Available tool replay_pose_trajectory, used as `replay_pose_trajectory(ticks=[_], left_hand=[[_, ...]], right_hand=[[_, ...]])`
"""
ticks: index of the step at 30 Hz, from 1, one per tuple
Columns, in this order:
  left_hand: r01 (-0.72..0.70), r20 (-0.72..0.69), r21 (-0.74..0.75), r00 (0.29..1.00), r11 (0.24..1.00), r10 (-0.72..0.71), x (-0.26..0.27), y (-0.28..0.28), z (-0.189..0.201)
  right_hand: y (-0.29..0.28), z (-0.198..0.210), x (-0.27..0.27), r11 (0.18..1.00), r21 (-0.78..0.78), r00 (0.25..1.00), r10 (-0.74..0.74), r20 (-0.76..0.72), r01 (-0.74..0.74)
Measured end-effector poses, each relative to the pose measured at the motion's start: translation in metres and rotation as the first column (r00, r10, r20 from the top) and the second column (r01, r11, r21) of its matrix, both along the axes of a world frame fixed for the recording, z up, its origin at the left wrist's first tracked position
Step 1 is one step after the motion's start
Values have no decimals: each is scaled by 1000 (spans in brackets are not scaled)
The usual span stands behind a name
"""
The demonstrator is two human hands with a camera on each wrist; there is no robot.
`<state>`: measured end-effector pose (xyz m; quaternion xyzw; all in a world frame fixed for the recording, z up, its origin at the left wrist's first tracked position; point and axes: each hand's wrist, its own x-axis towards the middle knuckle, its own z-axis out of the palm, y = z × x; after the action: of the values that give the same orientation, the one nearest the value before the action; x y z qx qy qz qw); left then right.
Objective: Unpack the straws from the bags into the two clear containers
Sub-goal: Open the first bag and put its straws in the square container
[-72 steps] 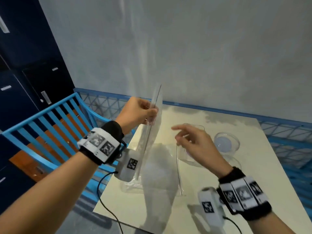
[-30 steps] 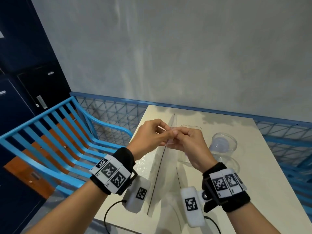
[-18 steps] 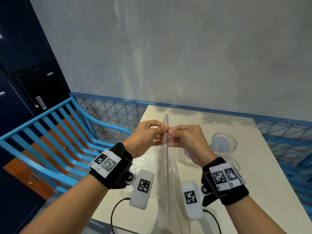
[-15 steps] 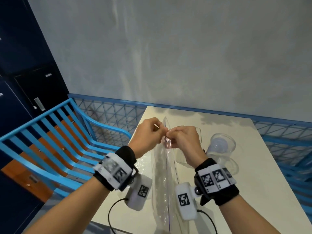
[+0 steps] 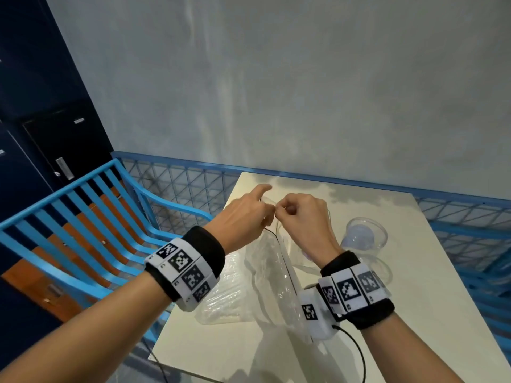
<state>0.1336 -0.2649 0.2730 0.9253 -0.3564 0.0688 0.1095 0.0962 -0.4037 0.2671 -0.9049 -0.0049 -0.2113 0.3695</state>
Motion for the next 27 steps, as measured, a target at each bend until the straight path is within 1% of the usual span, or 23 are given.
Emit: replay_pose_trajectory(ticks=[1,2,4,5,7,10,11,13,15,17,18,21,22,23,25,26,27], left_hand=[[-23,-70,-44,997,999,20,4,-1,2],[-37,-112,-100,993,994,26,8,-2,4],[-57,-134,-194,991,979,31,11,-3,8],[-66,-147,-200,988,978,36,11,-2,8],[-74,-198,-134,979,988,47,9,-2,7],[-32,-253,30,967,999,39,5,-9,7],[-16,-257,56,966,998,30,5,-12,8],[-14,-282,48,959,999,27,7,-14,11],[-57,-344,-18,938,998,48,12,-6,14],[-117,-394,-91,916,989,72,20,12,11],[-145,-426,-112,901,983,84,22,19,8],[-153,-545,-137,837,979,55,18,20,-5],[-155,-575,-183,818,971,22,15,16,-9],[-170,-595,-255,804,952,-16,13,12,-12],[-235,-614,-402,786,885,-70,10,9,-13],[-270,-623,-446,779,854,-79,10,11,-12],[-283,-617,-463,784,840,-75,10,15,-13]], right_hand=[[2,-2,1,1000,16,1000,-4,-8,4],[4,-5,2,1000,13,998,6,-56,-6],[6,-16,4,998,-36,975,47,-218,-56],[5,-19,4,995,-63,960,52,-274,-72],[-3,-23,4,993,-95,960,43,-276,-71],[-5,-24,5,995,-91,981,17,-191,-35],[-3,-24,4,996,-80,987,22,-160,-35],[-1,-29,3,997,-65,984,30,-173,-42],[-13,-37,-1,996,-85,963,14,-270,-38],[-37,-45,-8,990,-144,929,-44,-368,-10],[-48,-48,-11,986,-167,916,-78,-393,13],[-57,-55,-16,982,-188,923,-98,-373,28],[-55,-57,-18,981,-193,930,-92,-356,23],[-53,-61,-20,978,-207,930,-95,-356,21],[-56,-67,-27,976,-207,897,-156,-414,74],[-62,-72,-33,972,-206,874,-199,-444,116],[-68,-75,-38,963,-218,854,-243,-460,156]])
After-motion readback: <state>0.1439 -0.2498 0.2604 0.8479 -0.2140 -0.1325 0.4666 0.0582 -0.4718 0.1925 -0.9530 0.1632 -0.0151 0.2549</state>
